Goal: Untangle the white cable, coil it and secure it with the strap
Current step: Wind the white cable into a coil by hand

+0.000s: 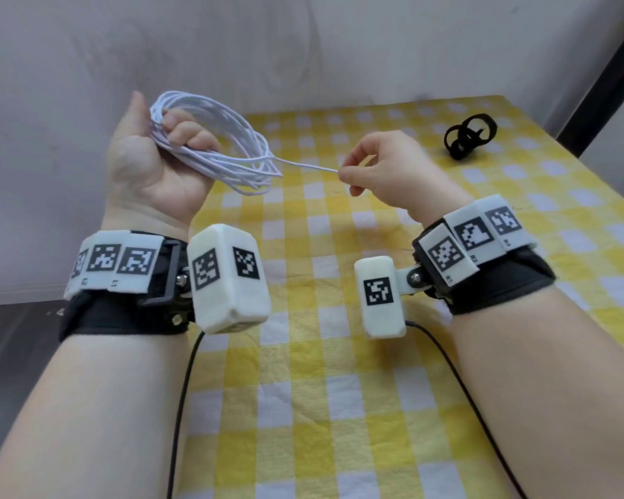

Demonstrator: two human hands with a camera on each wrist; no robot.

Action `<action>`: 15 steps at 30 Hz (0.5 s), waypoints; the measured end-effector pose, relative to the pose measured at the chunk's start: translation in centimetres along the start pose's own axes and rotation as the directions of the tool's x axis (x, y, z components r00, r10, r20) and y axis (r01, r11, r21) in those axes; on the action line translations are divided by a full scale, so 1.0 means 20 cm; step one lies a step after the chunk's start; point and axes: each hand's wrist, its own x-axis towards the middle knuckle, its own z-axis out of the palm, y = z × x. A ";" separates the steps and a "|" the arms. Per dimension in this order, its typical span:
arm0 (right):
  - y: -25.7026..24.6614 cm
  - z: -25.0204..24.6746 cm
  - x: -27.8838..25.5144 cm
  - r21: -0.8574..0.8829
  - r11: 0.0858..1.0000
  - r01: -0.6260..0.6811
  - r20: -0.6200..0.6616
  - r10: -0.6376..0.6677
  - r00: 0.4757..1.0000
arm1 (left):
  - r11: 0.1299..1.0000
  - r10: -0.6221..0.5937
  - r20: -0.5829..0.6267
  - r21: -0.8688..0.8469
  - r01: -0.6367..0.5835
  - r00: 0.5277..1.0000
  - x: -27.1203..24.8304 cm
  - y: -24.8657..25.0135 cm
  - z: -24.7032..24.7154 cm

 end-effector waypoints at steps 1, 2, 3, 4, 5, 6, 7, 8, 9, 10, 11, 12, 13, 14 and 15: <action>0.00 0.00 0.00 -0.017 1.000 -0.005 0.001 0.005 1.000 | 0.999 0.028 0.010 -0.026 -0.027 1.000 0.00 0.00 0.00; 0.00 0.00 0.00 -0.030 1.000 -0.002 0.009 0.003 1.000 | 0.997 0.050 0.021 -0.052 -0.049 0.999 0.00 0.00 0.00; -0.01 0.00 0.00 -0.036 0.999 0.008 0.027 -0.007 1.000 | 0.996 0.069 0.029 -0.061 -0.067 0.997 0.00 0.00 0.01; -0.02 0.00 -0.01 -0.033 0.999 0.024 0.059 -0.022 0.998 | 0.996 0.086 0.036 -0.042 -0.084 0.996 0.00 -0.01 0.01; -0.03 0.00 -0.02 -0.028 0.999 0.046 0.101 -0.043 0.994 | 0.995 0.102 0.042 0.003 -0.102 0.994 -0.01 -0.02 0.02; -0.04 0.00 -0.03 -0.027 0.997 0.072 0.150 -0.067 0.986 | 0.991 0.117 0.049 0.062 -0.120 0.992 -0.02 -0.03 0.03; -0.06 0.00 -0.04 -0.030 0.995 0.100 0.202 -0.092 0.975 | 0.983 0.128 0.055 0.124 -0.134 0.990 -0.03 -0.05 0.04; -0.07 0.00 -0.05 -0.030 0.991 0.129 0.249 -0.118 0.961 | 0.973 0.135 0.057 0.183 -0.143 0.989 -0.04 -0.07 0.05; -0.09 0.00 -0.06 -0.028 0.988 0.154 0.289 -0.139 0.947 | 0.961 0.139 0.053 0.236 -0.147 0.989 -0.04 -0.08 0.06; -0.11 0.00 -0.07 -0.024 0.985 0.173 0.320 -0.157 0.934 | 0.945 0.141 0.050 0.291 -0.149 0.989 -0.05 -0.10 0.07; -0.12 0.00 -0.08 -0.019 0.982 0.190 0.347 -0.171 0.922 | 0.921 0.141 0.058 0.359 -0.153 0.988 -0.06 -0.11 0.08; -0.13 0.00 -0.09 -0.015 0.978 0.208 0.369 -0.188 0.910 | 0.880 0.139 0.081 0.447 -0.160 0.987 -0.07 -0.13 0.08; -0.15 0.00 -0.10 -0.014 0.973 0.230 0.385 -0.207 0.899 | 0.822 0.128 0.118 0.543 -0.172 0.985 -0.08 -0.14 0.08; -0.16 0.00 -0.11 -0.008 0.968 0.252 0.396 -0.228 0.889 | 0.755 0.108 0.160 0.629 -0.185 0.981 -0.09 -0.15 0.08; -0.18 0.00 -0.11 0.010 0.963 0.269 0.403 -0.250 0.880 | 0.688 0.081 0.197 0.698 -0.198 0.977 -0.10 -0.16 0.08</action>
